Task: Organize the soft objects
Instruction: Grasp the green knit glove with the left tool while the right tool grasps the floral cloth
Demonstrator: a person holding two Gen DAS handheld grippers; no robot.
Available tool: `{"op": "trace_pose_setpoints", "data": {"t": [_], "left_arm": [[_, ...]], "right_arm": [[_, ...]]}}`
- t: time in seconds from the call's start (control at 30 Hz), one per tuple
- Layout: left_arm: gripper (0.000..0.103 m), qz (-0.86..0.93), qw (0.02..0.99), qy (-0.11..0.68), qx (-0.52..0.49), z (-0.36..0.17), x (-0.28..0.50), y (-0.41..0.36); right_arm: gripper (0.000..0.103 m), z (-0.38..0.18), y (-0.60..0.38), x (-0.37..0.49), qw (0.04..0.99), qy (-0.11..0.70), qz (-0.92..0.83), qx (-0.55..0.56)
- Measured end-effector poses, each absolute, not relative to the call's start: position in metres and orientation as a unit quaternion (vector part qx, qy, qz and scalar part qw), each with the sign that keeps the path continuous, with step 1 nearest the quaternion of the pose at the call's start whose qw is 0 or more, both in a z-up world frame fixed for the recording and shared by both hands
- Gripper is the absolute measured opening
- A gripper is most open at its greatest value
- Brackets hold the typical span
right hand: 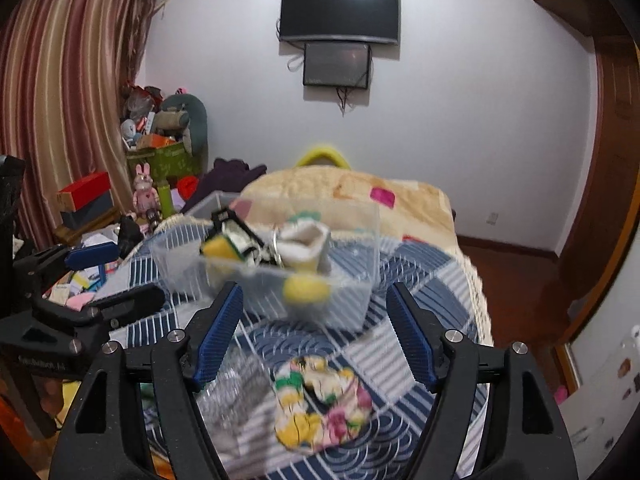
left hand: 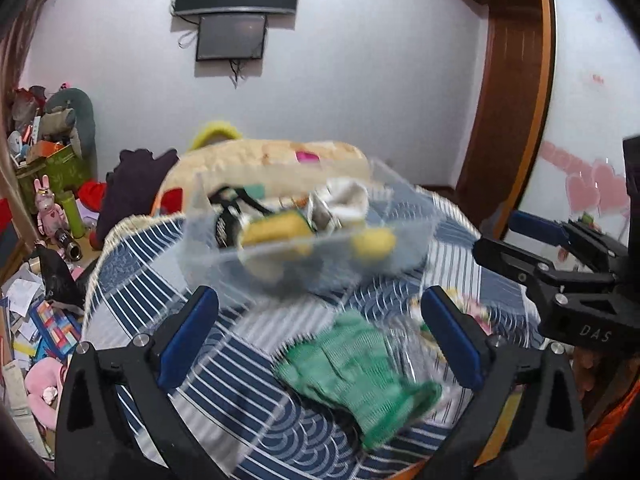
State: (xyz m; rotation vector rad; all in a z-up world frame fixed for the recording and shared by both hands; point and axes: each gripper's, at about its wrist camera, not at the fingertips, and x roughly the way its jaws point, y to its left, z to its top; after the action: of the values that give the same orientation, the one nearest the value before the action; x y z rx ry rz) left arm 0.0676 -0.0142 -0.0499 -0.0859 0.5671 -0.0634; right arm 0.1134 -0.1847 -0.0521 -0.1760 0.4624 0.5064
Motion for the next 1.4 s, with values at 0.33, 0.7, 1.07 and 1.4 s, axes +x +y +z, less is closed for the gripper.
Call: {"op": "trace_pose_setpoints", "data": {"t": [0.33, 0.7, 1.07, 1.4], "left_arm": [[0.103, -0.019, 0.95, 0.308, -0.045, -0.089, 0.062, -0.028], [0.059, -0.052, 0.934, 0.336, -0.111, -0.109, 0.056, -0.009], [0.011, -0.064, 0.938, 0.329, -0.084, -0.107, 0.043, -0.019], [0.009, -0.066, 0.948, 0.302, -0.07, -0.086, 0.026, -0.023]], "right_arm": [[0.071, -0.104, -0.195, 0.113, 0.922, 0.296, 0.238, -0.082], [0.065, -0.136, -0.201, 0.113, 0.908, 0.335, 0.245, -0.064], [0.018, -0.134, -0.209, 0.109, 0.912, 0.327, 0.24, -0.056], [0.015, -0.108, -0.212, 0.094, 0.925, 0.287, 0.244, -0.045]]}}
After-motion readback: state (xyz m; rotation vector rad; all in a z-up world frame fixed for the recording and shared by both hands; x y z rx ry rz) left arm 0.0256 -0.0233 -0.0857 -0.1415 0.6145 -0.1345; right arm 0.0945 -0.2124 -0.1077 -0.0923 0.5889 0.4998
